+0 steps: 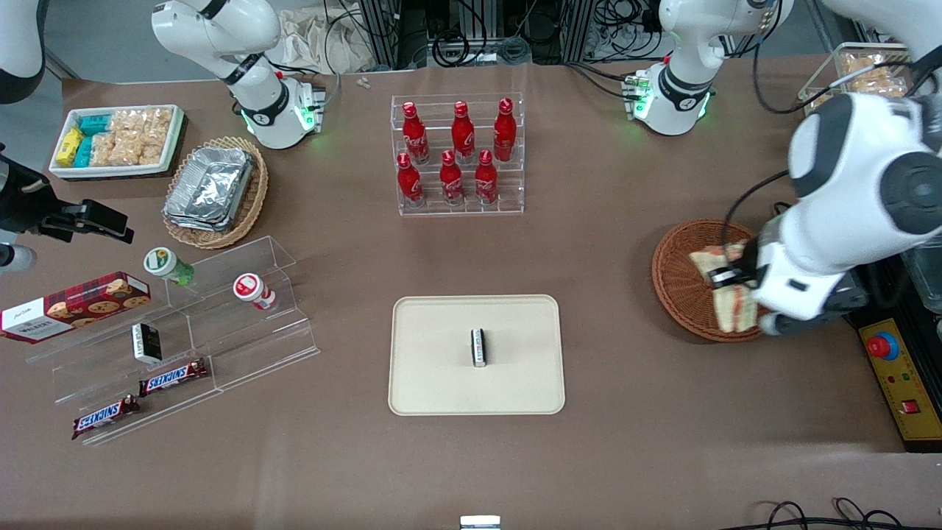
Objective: Place sandwich from basket to tray
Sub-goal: 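Carry the sandwich with the left gripper over to the cream tray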
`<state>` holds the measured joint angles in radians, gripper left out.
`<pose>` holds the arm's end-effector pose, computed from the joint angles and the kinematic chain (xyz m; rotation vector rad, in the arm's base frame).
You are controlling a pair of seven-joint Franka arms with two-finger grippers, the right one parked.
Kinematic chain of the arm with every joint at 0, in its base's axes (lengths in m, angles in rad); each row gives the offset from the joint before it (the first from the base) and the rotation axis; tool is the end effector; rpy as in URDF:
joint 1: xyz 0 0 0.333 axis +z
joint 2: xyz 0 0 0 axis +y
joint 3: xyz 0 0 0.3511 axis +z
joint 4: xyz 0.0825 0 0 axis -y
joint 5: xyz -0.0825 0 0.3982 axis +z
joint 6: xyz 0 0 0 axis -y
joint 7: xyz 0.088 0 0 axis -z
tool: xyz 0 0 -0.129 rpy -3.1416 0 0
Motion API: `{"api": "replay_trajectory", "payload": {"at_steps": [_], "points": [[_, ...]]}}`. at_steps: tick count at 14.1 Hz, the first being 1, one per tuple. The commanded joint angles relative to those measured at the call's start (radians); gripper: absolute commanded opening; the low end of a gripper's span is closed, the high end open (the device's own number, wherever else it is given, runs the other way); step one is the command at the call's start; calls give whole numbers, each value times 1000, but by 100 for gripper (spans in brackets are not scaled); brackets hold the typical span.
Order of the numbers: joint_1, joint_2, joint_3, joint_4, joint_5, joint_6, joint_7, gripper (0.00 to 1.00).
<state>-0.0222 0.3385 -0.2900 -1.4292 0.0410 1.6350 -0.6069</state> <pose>0.6461 -0.1747 0.5079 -3.0966 -0.4673 0.2053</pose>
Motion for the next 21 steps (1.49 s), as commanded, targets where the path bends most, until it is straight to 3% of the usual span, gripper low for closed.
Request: {"api": "replay_trajectory", "payload": {"at_steps": [1,3,5,6,13,21], "points": [[-50,177,-73,134,13,12,-82,0],[-125,241,-66,142,25,139,-83,0],[-163,306,-67,144,120,212,-85,0],[-185,335,-67,144,134,248,-80,0],[-231,517,-66,187,165,394,-80,0],[-249,557,-64,185,186,431,-76,0]]}}
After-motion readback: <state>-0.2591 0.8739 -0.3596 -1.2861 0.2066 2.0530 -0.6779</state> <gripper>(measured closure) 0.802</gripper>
